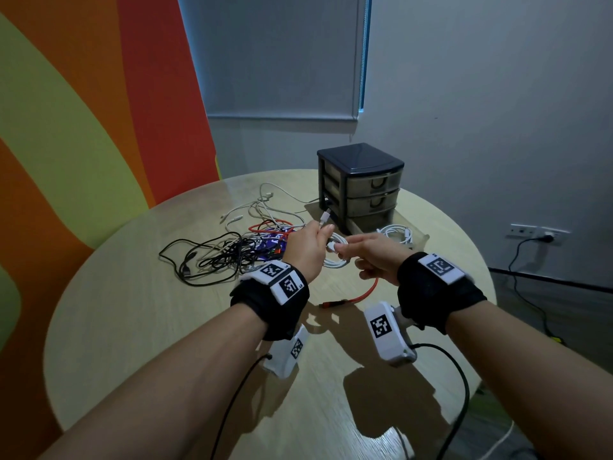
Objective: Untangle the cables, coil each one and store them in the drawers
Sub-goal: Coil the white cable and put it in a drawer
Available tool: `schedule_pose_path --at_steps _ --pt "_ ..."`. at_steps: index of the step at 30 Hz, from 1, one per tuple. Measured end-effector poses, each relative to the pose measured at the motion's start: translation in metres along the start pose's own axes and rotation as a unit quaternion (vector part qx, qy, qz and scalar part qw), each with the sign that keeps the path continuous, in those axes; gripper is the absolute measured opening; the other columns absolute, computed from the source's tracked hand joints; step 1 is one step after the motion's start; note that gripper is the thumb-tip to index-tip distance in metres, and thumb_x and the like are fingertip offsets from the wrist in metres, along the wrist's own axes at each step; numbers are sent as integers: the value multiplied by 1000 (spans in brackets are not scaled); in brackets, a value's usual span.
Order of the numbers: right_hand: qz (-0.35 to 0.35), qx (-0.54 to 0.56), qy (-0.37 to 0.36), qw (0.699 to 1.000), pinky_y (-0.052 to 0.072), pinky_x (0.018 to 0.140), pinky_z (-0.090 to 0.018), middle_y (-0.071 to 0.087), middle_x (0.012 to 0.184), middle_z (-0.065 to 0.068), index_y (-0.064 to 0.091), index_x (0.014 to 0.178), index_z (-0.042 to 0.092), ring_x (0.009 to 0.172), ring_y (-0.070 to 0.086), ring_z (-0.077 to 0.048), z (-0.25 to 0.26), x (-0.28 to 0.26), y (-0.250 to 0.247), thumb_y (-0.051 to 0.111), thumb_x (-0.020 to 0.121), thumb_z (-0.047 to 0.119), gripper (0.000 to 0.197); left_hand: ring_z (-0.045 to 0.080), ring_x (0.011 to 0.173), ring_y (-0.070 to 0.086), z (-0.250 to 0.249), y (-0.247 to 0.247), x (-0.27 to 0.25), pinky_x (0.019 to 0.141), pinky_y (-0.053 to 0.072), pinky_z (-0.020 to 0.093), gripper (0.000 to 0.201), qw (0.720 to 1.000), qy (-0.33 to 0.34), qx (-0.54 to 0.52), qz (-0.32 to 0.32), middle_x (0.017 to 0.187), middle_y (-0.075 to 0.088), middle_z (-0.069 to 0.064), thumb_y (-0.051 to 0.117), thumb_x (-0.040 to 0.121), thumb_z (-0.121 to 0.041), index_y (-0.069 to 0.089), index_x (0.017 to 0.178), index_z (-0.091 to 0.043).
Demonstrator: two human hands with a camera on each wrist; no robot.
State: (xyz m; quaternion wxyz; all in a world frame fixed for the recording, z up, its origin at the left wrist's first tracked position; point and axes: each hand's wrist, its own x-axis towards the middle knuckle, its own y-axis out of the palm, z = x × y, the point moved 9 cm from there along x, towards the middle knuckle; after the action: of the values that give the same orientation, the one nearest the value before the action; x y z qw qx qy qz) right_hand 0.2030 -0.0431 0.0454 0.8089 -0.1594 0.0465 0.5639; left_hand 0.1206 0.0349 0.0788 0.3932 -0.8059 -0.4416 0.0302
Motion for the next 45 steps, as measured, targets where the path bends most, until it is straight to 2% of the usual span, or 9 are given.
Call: schedule_pose_path --at_steps 4,13,17,22,27,30,36,40,45 --pt "-29 -2 -15 999 37 52 -20 53 73 -2 65 98 11 52 35 -8 6 2 -5 62 88 17 11 33 90 55 0 0 4 69 30 31 37 1000 0 18 -9 93 62 23 38 101 -28 57 96 3" --pt "-14 66 -2 998 32 49 -18 42 59 6 61 86 13 50 30 -7 0 2 -2 49 96 20 17 23 71 50 14 16 5 63 39 32 34 986 -74 -148 38 72 50 4 38 100 -35 51 78 -11" --pt "-32 172 -16 984 31 42 -15 47 49 10 60 79 15 37 30 -4 -2 6 -1 49 95 25 22 20 78 52 14 21 4 61 42 28 31 955 -130 -258 64 88 57 6 38 100 -34 57 100 -9" --pt "-4 273 -25 962 30 39 -13 48 44 10 56 80 13 35 32 -3 4 12 3 49 95 35 27 15 60 47 23 15 9 53 37 26 26 956 -145 -253 45 71 53 2 39 100 -29 56 94 -10" --pt "-52 110 -54 991 40 46 -19 57 85 -3 53 116 12 55 44 -8 6 13 -10 72 80 20 41 15 53 45 33 16 10 48 35 25 29 962 -145 -228 43 66 50 6 42 99 -29 53 81 -10" --pt "-125 -15 -114 985 41 41 -18 60 88 -7 56 106 16 53 48 -8 14 12 -18 76 76 14 35 15 53 46 26 19 8 48 36 25 27 965 -135 -222 46 64 49 5 41 99 -27 54 88 -6" --pt "-231 -297 -243 894 40 67 -24 51 96 2 65 109 23 82 49 -11 39 -1 -21 69 81 35 30 24 69 49 25 18 9 66 39 34 30 984 -100 -145 31 71 52 9 42 98 -31 55 86 -7" --pt "-261 -421 -249 832 44 67 -28 56 107 -1 55 122 23 87 58 -19 41 -3 -13 51 92 38 33 30 81 56 14 11 10 66 36 30 33 995 -59 -82 -3 86 60 18 40 99 -28 58 94 -1" --pt "-296 -390 -247 836 44 73 -33 63 106 -6 57 118 15 94 60 -26 45 -7 -12 41 98 27 29 36 91 56 0 8 8 66 33 32 32 999 -26 -22 -22 97 62 24 37 100 -22 58 102 3"
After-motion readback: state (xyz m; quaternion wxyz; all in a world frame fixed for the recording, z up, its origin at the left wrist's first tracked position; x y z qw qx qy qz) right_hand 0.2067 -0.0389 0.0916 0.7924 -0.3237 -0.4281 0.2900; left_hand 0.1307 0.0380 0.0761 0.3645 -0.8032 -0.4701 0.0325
